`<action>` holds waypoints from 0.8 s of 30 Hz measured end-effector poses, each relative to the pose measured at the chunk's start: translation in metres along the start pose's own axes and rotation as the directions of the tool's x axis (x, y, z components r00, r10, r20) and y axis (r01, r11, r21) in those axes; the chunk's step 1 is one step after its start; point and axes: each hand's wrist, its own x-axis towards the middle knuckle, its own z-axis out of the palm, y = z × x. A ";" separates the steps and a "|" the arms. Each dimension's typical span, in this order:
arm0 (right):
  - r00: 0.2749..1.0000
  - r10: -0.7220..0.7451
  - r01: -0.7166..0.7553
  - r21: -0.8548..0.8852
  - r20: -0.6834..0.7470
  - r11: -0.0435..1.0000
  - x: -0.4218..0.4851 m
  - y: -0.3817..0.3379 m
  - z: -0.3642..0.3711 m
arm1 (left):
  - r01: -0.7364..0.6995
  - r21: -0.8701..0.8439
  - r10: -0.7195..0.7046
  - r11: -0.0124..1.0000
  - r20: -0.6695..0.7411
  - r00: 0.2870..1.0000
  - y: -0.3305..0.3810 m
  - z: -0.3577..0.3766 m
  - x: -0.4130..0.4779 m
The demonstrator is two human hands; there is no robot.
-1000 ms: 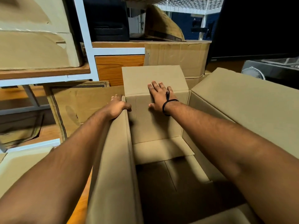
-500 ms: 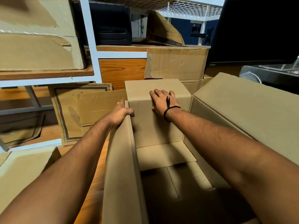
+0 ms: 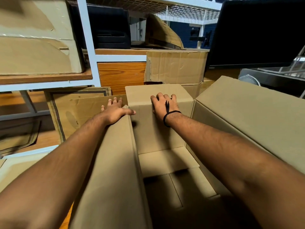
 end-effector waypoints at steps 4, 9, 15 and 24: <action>1.000 -0.001 0.001 -0.022 -0.006 1.000 0.000 -0.001 0.002 | 0.017 -0.008 -0.017 1.000 0.026 1.000 -0.001 0.001 0.013; 1.000 0.004 -0.004 0.001 -0.016 1.000 -0.001 -0.003 0.004 | 0.056 -0.045 -0.054 0.997 0.046 0.997 -0.006 -0.002 0.032; 1.000 -0.002 0.003 0.021 -0.031 1.000 -0.003 0.000 0.003 | 0.051 -0.124 -0.039 0.991 0.098 0.994 -0.016 0.000 0.051; 1.000 -0.001 0.000 0.046 0.017 0.999 0.006 0.000 -0.005 | 0.039 -0.140 -0.023 0.989 0.117 0.993 -0.015 -0.005 0.055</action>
